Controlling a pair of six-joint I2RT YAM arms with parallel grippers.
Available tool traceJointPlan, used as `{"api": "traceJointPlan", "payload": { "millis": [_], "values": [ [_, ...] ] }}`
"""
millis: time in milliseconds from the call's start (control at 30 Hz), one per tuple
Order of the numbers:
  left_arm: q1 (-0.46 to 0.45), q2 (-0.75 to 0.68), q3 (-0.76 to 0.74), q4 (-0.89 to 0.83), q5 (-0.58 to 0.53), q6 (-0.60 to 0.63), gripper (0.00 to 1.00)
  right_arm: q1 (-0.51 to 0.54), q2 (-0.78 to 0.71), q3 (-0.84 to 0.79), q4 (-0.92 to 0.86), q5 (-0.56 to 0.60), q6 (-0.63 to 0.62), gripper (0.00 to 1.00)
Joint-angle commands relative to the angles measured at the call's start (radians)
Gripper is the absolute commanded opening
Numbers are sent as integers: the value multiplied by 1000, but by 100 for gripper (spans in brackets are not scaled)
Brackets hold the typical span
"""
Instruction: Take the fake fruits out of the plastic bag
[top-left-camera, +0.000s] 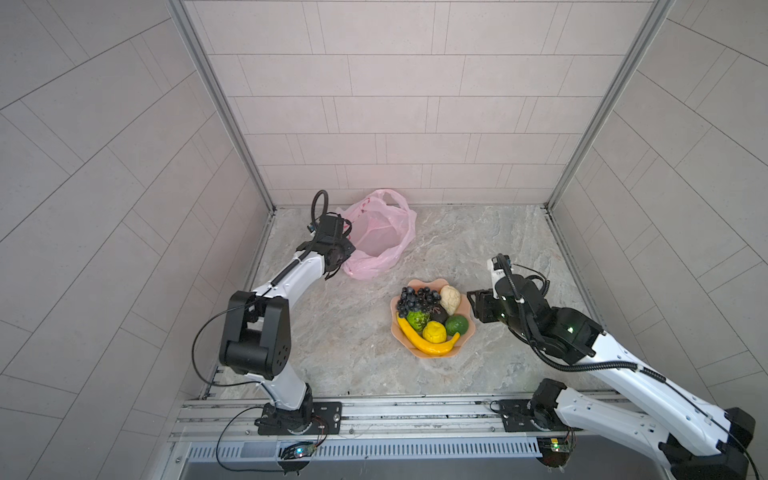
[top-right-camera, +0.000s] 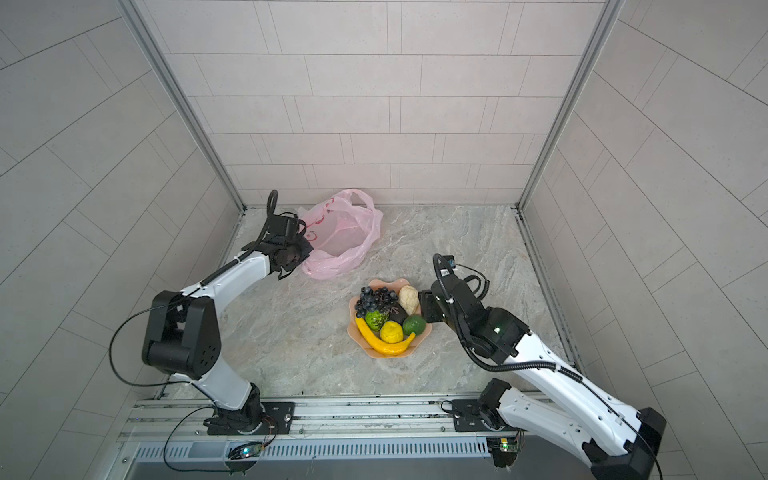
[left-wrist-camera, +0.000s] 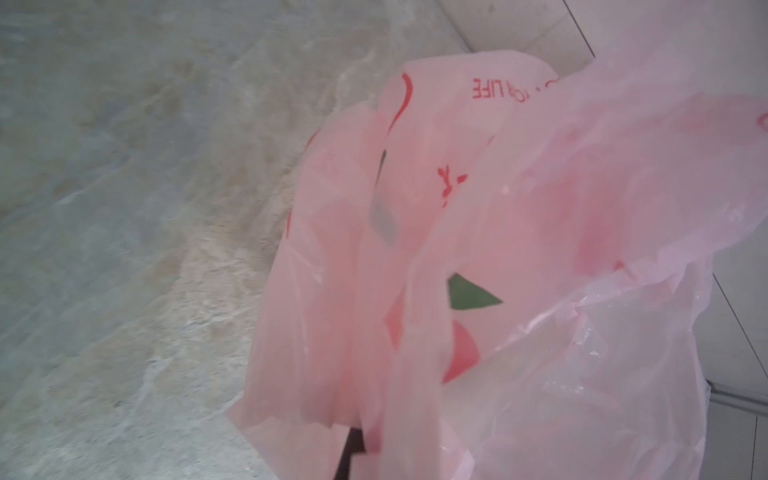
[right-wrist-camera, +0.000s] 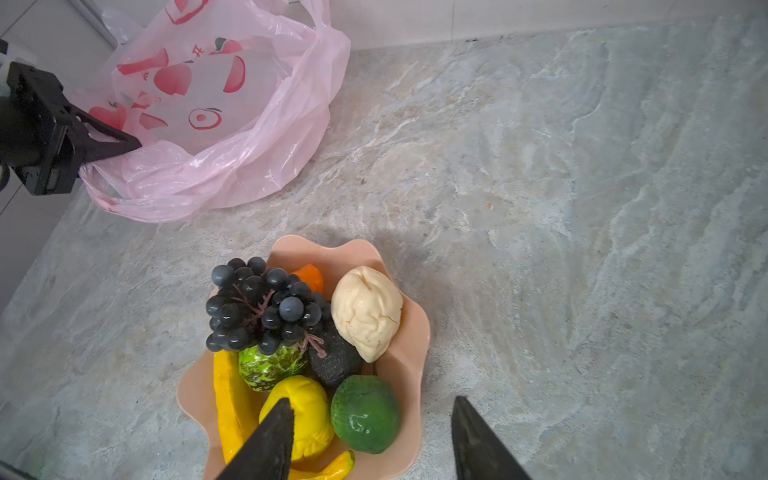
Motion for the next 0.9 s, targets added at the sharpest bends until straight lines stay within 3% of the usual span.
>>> {"api": "traceJointPlan", "payload": {
  "millis": [0, 333, 533, 600, 667, 733, 867],
  "values": [
    [-52, 116, 162, -124, 49, 55, 0, -4, -84, -48, -31, 85, 57, 62],
    [-108, 437, 642, -363, 80, 189, 0, -11, -181, -120, -109, 92, 87, 65],
    [-107, 595, 902, -494, 32, 298, 9, -12, -230, -155, -116, 79, 105, 65],
    [-107, 640, 989, -552, 24, 329, 15, -13, -237, -159, -128, 80, 112, 65],
    [-107, 666, 1049, -591, 24, 348, 27, -13, -243, -161, -131, 81, 116, 65],
    [-111, 673, 1080, -612, 36, 372, 42, -13, -249, -162, -129, 80, 117, 65],
    [-115, 638, 1092, -636, -5, 399, 61, -12, -248, -159, -129, 81, 114, 65]
  ]
}}
